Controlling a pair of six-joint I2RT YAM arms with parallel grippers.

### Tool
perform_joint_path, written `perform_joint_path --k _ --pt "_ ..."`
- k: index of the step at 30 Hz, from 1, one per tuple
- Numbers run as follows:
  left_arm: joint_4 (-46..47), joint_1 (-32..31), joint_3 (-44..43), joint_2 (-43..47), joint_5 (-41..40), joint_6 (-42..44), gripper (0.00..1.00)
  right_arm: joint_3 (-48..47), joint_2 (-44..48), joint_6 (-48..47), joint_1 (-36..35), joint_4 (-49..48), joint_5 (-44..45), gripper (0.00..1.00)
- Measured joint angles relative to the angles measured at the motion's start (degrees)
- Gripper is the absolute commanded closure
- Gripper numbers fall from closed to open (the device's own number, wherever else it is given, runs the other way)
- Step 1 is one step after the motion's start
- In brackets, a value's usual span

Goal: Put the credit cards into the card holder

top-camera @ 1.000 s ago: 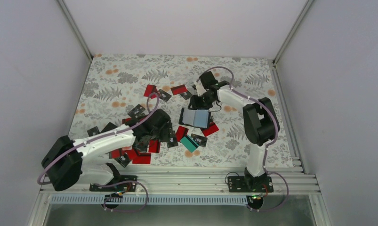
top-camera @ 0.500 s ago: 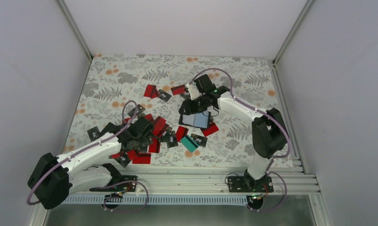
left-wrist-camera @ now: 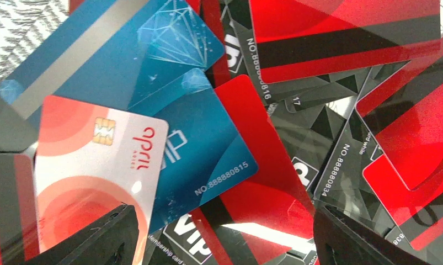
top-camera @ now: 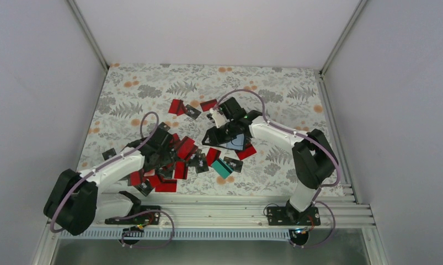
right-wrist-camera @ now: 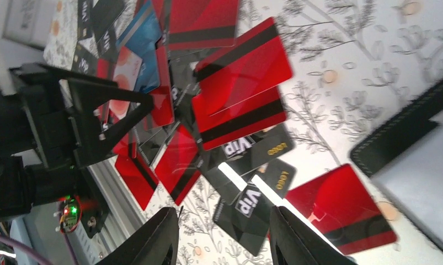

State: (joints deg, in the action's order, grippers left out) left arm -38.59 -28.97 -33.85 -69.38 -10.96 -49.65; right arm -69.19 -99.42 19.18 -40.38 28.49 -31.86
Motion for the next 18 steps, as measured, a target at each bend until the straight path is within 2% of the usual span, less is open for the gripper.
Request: perform_joint_path --k 8,18 --pt "1.22 1.09 -0.46 -5.07 1.57 1.18 0.14 0.35 -0.02 0.79 -3.98 -2.45 -0.70 0.57" --pt "0.46 1.33 -3.67 -8.17 3.65 1.53 0.17 1.07 -0.02 0.24 -4.61 -3.23 -0.26 0.57"
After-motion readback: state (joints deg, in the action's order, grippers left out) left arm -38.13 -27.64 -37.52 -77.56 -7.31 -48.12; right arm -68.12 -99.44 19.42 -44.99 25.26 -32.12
